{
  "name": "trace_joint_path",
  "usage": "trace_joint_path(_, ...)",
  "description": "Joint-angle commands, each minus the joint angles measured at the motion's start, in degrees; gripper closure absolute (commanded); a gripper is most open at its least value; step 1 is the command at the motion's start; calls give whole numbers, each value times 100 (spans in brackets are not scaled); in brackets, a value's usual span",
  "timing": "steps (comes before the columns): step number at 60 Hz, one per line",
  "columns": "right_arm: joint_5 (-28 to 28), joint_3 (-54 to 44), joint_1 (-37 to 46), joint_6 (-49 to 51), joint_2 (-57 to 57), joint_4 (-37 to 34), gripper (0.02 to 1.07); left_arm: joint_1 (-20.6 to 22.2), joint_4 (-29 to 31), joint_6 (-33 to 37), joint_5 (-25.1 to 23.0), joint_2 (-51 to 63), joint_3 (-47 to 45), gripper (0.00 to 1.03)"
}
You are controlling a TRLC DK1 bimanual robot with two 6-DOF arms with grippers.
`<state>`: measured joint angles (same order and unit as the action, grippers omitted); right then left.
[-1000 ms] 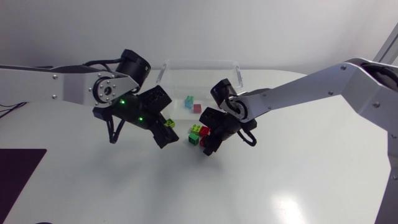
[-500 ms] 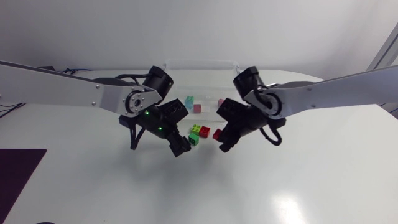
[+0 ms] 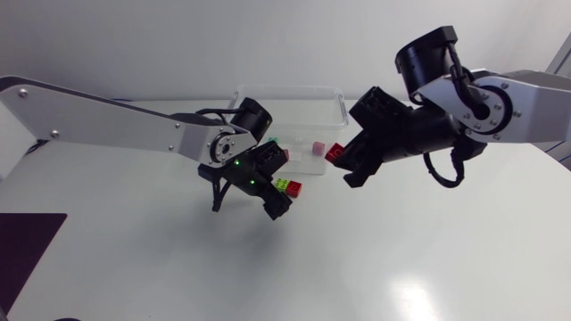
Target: Place the duplo bricks in the container
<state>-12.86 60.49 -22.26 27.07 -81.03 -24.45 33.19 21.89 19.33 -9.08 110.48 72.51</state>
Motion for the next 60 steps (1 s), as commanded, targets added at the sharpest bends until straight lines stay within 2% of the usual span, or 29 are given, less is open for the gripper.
trace_joint_path(1, -58, 156, 90, -97, 105, -104, 84, 82, -44, -211, 135, 220, 202, 7)
trace_joint_path(22, -243, 684, 574, -404, 149, -60, 84, 118, -44, -527, 442, 589, 492, 7)
trace_joint_path(41, -252, 1272, 591, -668, -158, 1, 84, 179, -36, -685, 680, 800, 633, 8)
trace_joint_path(51, -243, 1580, 618, -791, -615, 239, 84, 205, -36, -756, 688, 844, 694, 12)
trace_joint_path(60, -225, 1888, 618, -914, -1090, 370, 84, 205, -36, -799, 688, 844, 703, 23)
